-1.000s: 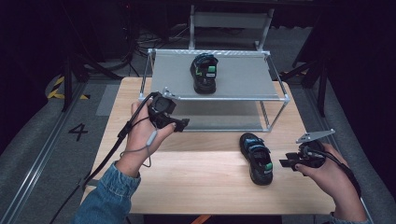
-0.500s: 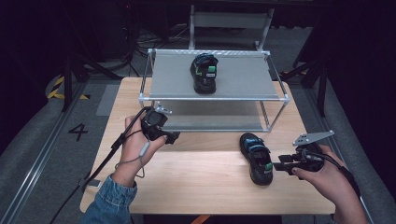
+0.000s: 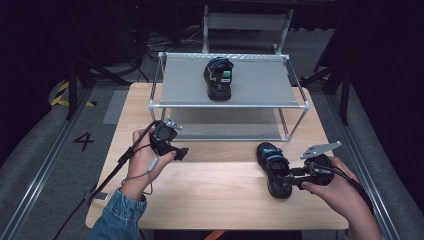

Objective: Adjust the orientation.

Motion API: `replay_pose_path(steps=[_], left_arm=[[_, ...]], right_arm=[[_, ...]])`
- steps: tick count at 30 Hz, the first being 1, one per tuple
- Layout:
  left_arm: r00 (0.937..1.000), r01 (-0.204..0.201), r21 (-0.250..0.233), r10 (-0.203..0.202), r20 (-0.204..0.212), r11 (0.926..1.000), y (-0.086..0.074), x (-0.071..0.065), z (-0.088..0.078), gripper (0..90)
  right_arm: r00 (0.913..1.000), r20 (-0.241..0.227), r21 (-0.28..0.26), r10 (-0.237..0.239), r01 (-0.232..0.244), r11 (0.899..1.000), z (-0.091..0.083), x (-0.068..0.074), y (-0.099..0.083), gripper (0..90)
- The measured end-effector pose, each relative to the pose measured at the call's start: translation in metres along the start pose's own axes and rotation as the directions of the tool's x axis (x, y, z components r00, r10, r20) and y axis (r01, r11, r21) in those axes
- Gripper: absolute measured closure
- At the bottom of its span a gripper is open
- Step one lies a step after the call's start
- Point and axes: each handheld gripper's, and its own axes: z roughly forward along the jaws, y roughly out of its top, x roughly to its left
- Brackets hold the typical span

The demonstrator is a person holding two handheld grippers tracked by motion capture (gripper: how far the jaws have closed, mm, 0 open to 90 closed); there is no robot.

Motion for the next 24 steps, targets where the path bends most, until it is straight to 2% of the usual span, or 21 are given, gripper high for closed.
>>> replay_pose_path(steps=[4, 6, 8, 10, 14, 18, 24], left_arm=[[1.0, -0.004, 0.015, 0.004, 0.001, 0.9999, -0.002, 0.0, 0.003, 30.0], [0.9999, -0.01, 0.021, 0.01, -0.001, 0.9997, -0.002, 0.0, 0.004, 29.9], [0.9998, -0.019, 0.023, 0.019, -0.004, 0.9996, -0.003, 0.001, 0.004, 29.8], [0.9999, -0.015, 0.029, 0.015, -0.005, 0.9995, -0.005, 0.002, 0.004, 29.7], [0.9999, -0.007, 0.038, 0.007, -0.011, 0.9992, -0.01, 0.004, 0.004, 29.6], [0.9999, 0.006, 0.042, -0.005, -0.015, 0.9991, -0.017, 0.006, 0.001, 29.3], [0.9995, 0.021, 0.057, -0.02, -0.025, 0.9982, -0.027, 0.009, -0.001, 29.1]], right_arm=[[0.9999, 0.008, -0.019, -0.008, 0.008, 1.0, 0.003, -0.001, 0.002, 57.8], [0.9995, 0.029, -0.024, -0.011, 0.011, 1.0, 0.006, -0.003, 0.003, 56.1], [0.9997, 0.025, -0.034, -0.003, 0.004, 0.999, 0.009, -0.007, 0.004, 55.4], [0.9994, 0.035, -0.044, 0.003, -0.001, 0.999, 0.012, -0.011, 0.005, 53.9], [0.9979, 0.064, -0.064, -0.013, 0.017, 0.998, 0.02, -0.016, 0.009, 51.0], [0.992, 0.12, -0.054, -0.041, 0.048, 0.997, 0.031, -0.024, 0.015, 48.9], [0.9906, 0.126, -0.022, -0.052, 0.056, 0.998, 0.047, -0.032, 0.021, 50.8]])
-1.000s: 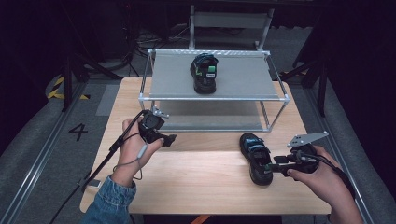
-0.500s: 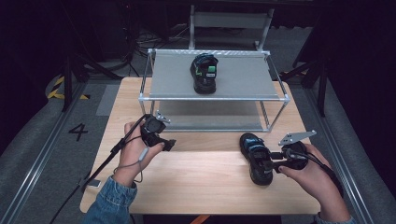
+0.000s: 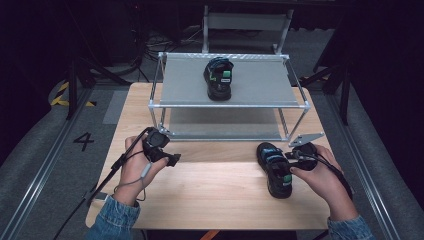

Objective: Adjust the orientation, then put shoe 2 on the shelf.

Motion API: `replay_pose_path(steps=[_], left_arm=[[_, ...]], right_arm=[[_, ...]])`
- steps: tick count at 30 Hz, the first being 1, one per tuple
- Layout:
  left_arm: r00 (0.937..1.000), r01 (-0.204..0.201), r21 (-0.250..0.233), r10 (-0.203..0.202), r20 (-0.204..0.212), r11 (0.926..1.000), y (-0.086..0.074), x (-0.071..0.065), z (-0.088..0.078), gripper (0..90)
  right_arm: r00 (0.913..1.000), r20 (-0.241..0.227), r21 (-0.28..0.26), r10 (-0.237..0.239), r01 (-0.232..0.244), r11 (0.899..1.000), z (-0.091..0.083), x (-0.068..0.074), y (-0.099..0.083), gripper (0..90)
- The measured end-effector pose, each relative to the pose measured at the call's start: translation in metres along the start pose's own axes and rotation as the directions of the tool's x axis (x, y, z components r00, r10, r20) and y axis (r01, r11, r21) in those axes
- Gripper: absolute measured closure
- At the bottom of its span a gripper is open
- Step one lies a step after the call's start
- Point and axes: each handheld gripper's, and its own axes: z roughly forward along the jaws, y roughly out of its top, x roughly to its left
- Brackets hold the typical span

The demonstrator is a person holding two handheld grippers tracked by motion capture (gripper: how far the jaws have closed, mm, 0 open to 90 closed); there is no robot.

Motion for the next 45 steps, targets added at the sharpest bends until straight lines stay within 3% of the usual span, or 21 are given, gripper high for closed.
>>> replay_pose_path(steps=[4, 10, 19, 24, 41, 45], left_arm=[[1.0, 0.004, -0.013, -0.004, -0.005, 0.9999, -0.005, 0.003, -0.003, 28.7], [0.9996, 0.022, -0.017, -0.022, -0.015, 0.9996, -0.011, 0.008, -0.007, 28.7], [0.9992, 0.037, -0.036, -0.037, -0.016, 0.9987, -0.017, 0.015, -0.013, 28.7], [0.9989, 0.045, -0.038, -0.046, -0.012, 0.9983, -0.019, 0.019, -0.014, 28.7], [0.9977, 0.063, -0.046, -0.062, 0.028, 0.997, -0.02, 0.035, -0.014, 26.6], [0.9964, 0.073, -0.008, -0.073, 0.042, 0.9973, -0.02, 0.036, -0.013, 26.8]], right_arm=[[0.9999, -0.001, 0.015, -0.012, 0.012, 1.0, 0.007, -0.001, 0.003, 58.9], [0.9972, 0.027, 0.029, -0.07, 0.069, 0.997, 0.005, 0.0, 0.009, 70.3], [0.9982, -0.002, -0.004, -0.061, 0.061, 0.998, -0.001, 0.001, 0.017, 72.8], [0.9992, -0.03, -0.042, -0.027, 0.026, 0.999, -0.015, 0.004, 0.026, 72.8], [0.9955, -0.095, -0.085, 0.007, -0.016, 0.996, -0.066, 0.009, 0.069, 72.5], [0.9932, -0.116, -0.099, 0.004, -0.015, 0.995, -0.078, 0.009, 0.08, 72.5]])
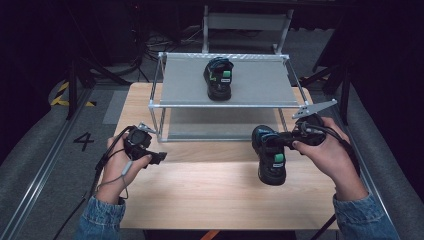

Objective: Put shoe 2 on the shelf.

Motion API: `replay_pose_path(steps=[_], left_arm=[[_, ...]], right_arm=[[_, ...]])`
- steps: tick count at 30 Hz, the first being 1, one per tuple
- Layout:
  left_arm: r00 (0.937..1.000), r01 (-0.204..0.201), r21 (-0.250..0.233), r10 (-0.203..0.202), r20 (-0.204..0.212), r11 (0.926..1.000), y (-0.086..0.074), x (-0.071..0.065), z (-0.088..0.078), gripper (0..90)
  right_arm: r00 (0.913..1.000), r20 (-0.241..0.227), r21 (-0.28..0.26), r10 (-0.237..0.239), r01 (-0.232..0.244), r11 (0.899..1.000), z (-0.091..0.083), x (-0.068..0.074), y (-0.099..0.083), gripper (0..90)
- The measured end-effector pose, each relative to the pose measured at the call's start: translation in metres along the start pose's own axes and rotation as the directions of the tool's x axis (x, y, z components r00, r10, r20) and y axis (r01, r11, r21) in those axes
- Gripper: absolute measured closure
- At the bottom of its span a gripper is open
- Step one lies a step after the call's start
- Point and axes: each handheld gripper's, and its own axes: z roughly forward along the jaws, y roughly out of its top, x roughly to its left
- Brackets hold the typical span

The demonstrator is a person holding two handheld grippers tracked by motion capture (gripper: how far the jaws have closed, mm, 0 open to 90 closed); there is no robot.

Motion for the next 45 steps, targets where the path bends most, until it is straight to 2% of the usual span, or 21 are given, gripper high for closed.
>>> replay_pose_path(steps=[1, 5, 13, 18, 22, 26, 28, 33, 36, 45], left_arm=[[0.9999, -0.014, 0.002, 0.014, 0.001, 0.9999, 0.0, 0.0, 0.0, 26.5], [0.9997, -0.023, 0.013, 0.023, 0.004, 0.9996, 0.0, 0.002, 0.0, 24.1], [0.9998, -0.02, 0.025, 0.02, -0.003, 0.9995, -0.001, 0.004, -0.001, 21.7], [1.0, 0.008, 0.069, -0.008, -0.006, 0.9976, -0.002, 0.003, -0.004, 23.2], [0.9997, 0.012, 0.079, -0.01, -0.024, 0.9968, -0.005, 0.003, -0.006, 24.3], [0.9989, 0.012, 0.095, -0.008, -0.046, 0.9954, -0.009, 0.003, -0.004, 24.3], [0.999, 0.011, 0.095, -0.006, -0.045, 0.9954, -0.011, 0.003, -0.005, 24.3], [0.9988, 0.001, 0.064, 0.002, -0.05, 0.9979, -0.016, 0.003, -0.008, 23.7], [0.9979, -0.027, 0.064, 0.03, -0.058, 0.9976, -0.02, 0.004, -0.009, 23.6], [0.9978, -0.018, 0.065, 0.022, -0.062, 0.9977, -0.028, 0.004, -0.011, 23.4]], right_arm=[[1.0, -0.004, -0.004, 0.003, -0.003, 1.0, -0.002, 0.001, 0.002, 72.5], [0.9998, -0.021, -0.019, -0.001, 0.001, 1.0, -0.011, 0.002, 0.012, 72.4], [0.9992, -0.038, -0.048, -0.011, 0.009, 0.999, -0.028, 0.005, 0.034, 72.5], [0.9985, -0.052, -0.07, -0.017, 0.014, 0.997, -0.039, 0.003, 0.052, 72.5], [0.9987, -0.044, -0.087, -0.025, 0.021, 0.996, -0.044, 0.0, 0.066, 72.6], [0.9987, -0.04, -0.092, -0.031, 0.027, 0.995, -0.042, -0.003, 0.08, 72.6], [0.9987, -0.043, -0.102, -0.027, 0.022, 0.995, -0.04, -0.007, 0.087, 72.6], [0.9993, -0.032, -0.127, -0.022, 0.018, 0.992, -0.035, -0.016, 0.103, 72.6], [0.9996, -0.024, -0.128, -0.018, 0.015, 0.992, -0.029, -0.024, 0.113, 72.6], [1.0, 0.005, -0.128, 0.006, -0.005, 0.992, -0.008, -0.045, 0.133, 72.6]])
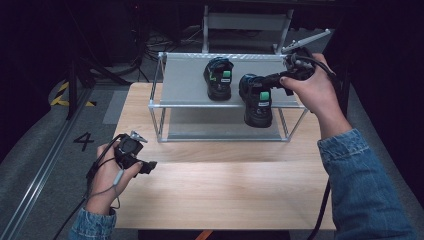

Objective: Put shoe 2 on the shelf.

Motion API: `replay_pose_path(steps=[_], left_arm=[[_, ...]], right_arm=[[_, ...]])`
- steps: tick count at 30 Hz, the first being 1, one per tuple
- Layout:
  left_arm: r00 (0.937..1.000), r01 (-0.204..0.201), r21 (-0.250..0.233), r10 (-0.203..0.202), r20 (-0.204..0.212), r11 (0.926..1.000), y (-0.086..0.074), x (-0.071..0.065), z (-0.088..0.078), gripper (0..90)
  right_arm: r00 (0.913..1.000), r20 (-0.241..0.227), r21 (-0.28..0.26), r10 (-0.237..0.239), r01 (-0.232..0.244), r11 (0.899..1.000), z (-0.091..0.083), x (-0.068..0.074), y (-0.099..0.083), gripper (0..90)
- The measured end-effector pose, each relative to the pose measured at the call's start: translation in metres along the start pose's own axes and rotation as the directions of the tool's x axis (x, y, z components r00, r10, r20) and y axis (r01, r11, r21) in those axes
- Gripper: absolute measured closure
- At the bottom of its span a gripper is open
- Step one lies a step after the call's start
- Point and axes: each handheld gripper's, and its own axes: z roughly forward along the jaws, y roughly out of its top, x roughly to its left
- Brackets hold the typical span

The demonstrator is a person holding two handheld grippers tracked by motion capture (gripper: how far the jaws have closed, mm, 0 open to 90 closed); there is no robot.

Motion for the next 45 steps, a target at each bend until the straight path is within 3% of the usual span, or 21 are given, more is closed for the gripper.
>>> replay_pose_path(steps=[17, 28, 37, 42, 45], left_arm=[[1.0, -0.002, 0.0, 0.002, 0.005, 1.0, -0.007, 0.0, 0.0, 22.9], [1.0, 0.0, 0.002, 0.0, 0.006, 1.0, -0.008, 0.001, 0.002, 22.7], [1.0, -0.004, 0.007, 0.003, 0.008, 1.0, -0.006, 0.001, 0.003, 22.6], [0.9999, -0.01, 0.008, 0.009, 0.011, 0.9999, -0.004, 0.0, 0.005, 22.5], [0.9997, -0.019, 0.012, 0.019, 0.015, 0.9997, 0.0, -0.001, 0.007, 22.5]], right_arm=[[0.9988, 0.022, 0.004, 0.044, -0.044, 0.999, 0.04, -0.027, 0.016, 72.5], [0.9997, 0.015, 0.013, 0.018, -0.019, 1.0, 0.057, -0.032, 0.021, 72.3], [0.9996, 0.02, 0.007, 0.018, -0.018, 1.0, 0.063, -0.035, 0.019, 68.8], [0.9995, 0.027, -0.038, 0.017, -0.016, 0.999, 0.057, -0.029, 0.019, 62.3], [0.9993, 0.038, -0.08, 0.007, -0.004, 0.997, 0.043, -0.022, 0.019, 60.2]])
